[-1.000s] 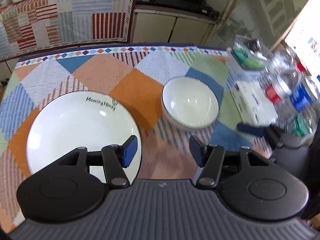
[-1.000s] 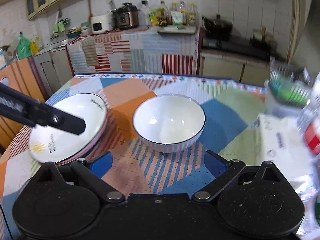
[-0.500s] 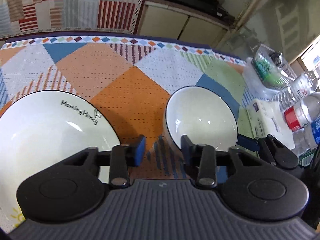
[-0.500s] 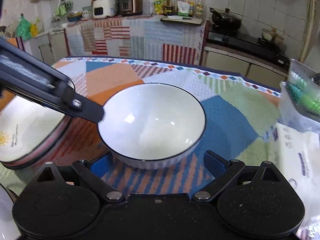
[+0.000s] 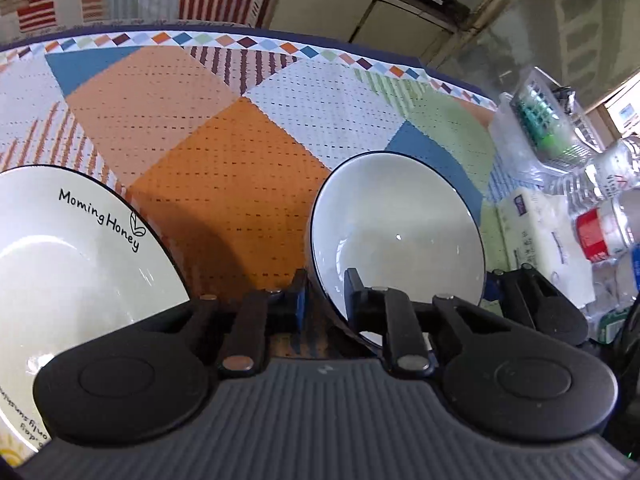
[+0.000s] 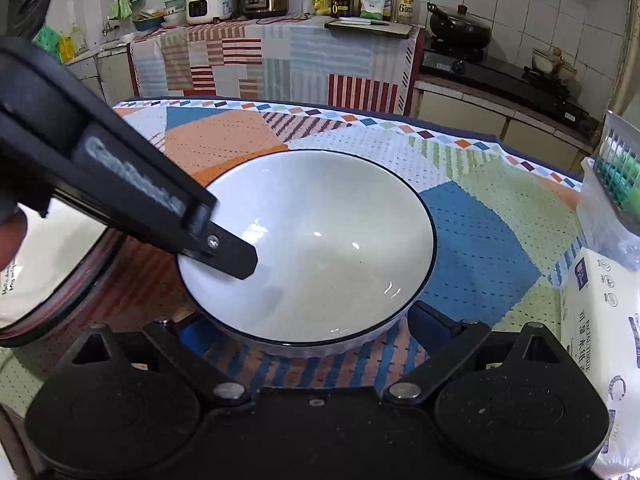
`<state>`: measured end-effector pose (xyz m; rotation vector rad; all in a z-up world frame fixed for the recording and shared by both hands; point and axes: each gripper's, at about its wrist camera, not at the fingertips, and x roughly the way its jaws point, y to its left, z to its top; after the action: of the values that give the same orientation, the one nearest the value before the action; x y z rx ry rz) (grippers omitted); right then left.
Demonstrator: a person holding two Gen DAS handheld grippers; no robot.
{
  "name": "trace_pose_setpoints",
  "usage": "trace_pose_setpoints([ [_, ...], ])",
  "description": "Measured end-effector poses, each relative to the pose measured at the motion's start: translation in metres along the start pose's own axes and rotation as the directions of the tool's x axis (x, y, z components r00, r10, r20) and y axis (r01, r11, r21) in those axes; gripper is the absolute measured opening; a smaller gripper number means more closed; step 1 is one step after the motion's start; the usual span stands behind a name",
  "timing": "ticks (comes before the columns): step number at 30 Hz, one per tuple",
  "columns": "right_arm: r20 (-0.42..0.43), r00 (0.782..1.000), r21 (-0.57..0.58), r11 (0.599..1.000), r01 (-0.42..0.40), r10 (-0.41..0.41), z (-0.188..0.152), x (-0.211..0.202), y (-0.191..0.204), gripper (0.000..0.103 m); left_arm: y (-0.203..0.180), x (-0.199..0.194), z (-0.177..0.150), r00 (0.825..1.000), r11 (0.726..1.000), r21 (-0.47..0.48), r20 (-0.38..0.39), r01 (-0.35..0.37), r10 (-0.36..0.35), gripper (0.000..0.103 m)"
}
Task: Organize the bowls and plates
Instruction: 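Lift the third bowl with the left gripper and carry it over the nested bowls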
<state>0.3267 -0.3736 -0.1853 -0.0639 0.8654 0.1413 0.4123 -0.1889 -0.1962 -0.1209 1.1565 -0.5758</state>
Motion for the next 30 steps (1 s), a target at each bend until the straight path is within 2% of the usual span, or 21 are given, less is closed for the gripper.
trace_pose_setpoints([
  [3, 0.003, 1.0, 0.001, 1.0, -0.013, 0.013, -0.003, -0.005, 0.005, 0.096, 0.001, -0.003, -0.003, 1.0, 1.0, 0.013, -0.022, 0.003, -0.003, 0.015],
  [5, 0.007, 1.0, -0.033, 0.999, -0.013, 0.013, -0.005, -0.008, 0.012, 0.096, 0.0, -0.006, -0.007, 0.999, 1.0, 0.019, -0.04, -0.013, 0.014, 0.015],
  [8, 0.002, 0.999, -0.025, 0.999, -0.031, 0.032, -0.008, -0.017, 0.015, 0.096, -0.004, -0.016, -0.012, 0.999, 0.999, 0.035, -0.043, -0.025, 0.026, 0.015],
  [17, 0.036, 0.999, 0.017, 0.999, -0.035, 0.035, -0.009, -0.067, 0.026, 0.096, -0.032, -0.072, -0.028, 0.997, 0.991, 0.119, -0.029, -0.062, 0.066, 0.015],
  [24, 0.066, 0.998, 0.032, 0.999, -0.02, 0.018, -0.016, -0.111, 0.045, 0.096, -0.041, -0.114, -0.047, 0.998, 0.991, 0.129, -0.038, -0.04, 0.045, 0.015],
  [30, 0.077, 0.997, -0.022, 1.0, -0.01, 0.012, -0.021, -0.148, 0.064, 0.096, -0.04, -0.151, -0.068, 0.998, 0.994, 0.11, -0.056, -0.005, 0.011, 0.016],
])
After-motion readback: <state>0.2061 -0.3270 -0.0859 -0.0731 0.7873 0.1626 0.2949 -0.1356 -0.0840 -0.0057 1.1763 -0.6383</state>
